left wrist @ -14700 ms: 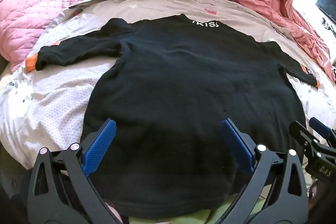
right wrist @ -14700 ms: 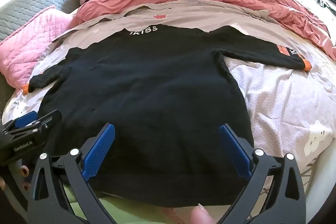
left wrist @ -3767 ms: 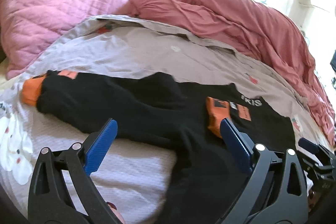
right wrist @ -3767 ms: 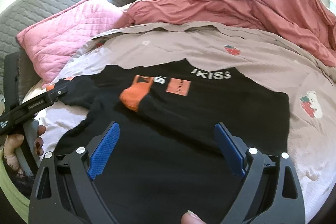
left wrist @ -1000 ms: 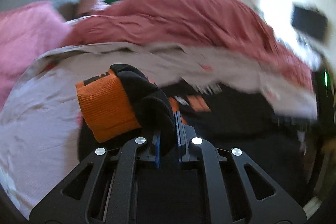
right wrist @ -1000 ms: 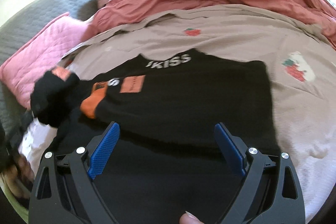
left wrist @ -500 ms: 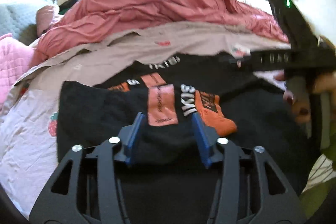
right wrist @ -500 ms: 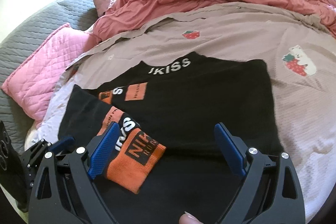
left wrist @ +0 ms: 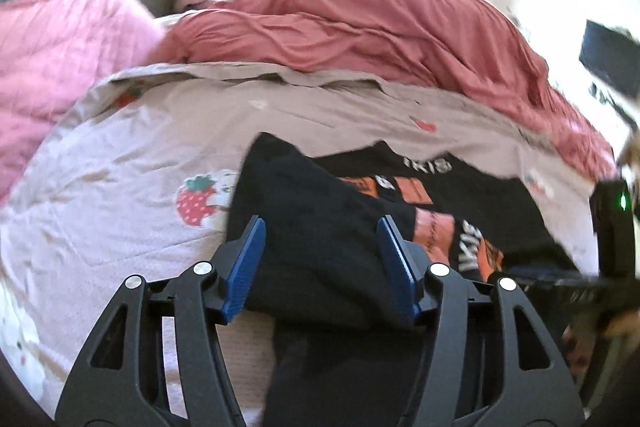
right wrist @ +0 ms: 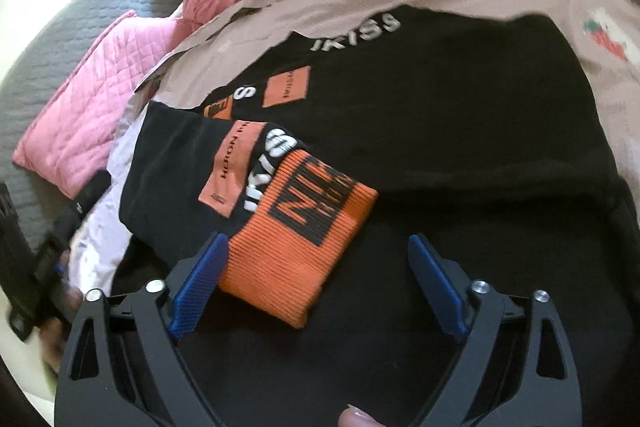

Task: Fold small clothes
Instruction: 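Open the left tool to release the cuff on the shirt, then grasp the folded orange cuff with the right tool and straighten it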

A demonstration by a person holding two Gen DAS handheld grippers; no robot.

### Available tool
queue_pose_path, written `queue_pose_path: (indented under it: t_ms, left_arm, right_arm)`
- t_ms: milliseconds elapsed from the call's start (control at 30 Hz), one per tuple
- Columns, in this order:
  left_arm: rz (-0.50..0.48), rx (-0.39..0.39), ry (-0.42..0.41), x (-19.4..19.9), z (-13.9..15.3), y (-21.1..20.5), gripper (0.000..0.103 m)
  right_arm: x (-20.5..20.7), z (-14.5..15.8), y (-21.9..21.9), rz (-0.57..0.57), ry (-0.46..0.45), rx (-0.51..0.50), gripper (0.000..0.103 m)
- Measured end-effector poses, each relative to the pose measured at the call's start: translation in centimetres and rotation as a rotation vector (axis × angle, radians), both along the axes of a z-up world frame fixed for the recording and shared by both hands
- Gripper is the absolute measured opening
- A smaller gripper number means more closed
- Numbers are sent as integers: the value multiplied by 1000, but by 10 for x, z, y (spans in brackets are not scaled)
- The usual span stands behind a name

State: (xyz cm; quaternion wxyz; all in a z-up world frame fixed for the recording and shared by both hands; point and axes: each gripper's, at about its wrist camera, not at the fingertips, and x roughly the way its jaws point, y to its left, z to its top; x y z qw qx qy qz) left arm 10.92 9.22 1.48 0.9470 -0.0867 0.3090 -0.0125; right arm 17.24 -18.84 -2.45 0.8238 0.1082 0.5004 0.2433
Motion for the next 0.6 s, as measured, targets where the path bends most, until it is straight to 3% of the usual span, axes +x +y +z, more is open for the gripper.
queue_pose_path:
  t_ms: [100, 233, 400, 600]
  left_arm:
    - [55, -8, -5, -3, 1, 12, 50]
    - [94, -52, -19, -6, 4, 25, 50]
    - [115, -69, -23, -7, 4, 30, 50]
    - [117, -59, -28, -8, 5, 30, 50]
  right_arm:
    - [5, 0, 7, 14, -26, -4, 59]
    - [7, -1, 11, 58, -45, 35, 28]
    - [0, 25, 11, 107, -156, 39, 22]
    - [12, 72, 0, 89, -335, -48, 22]
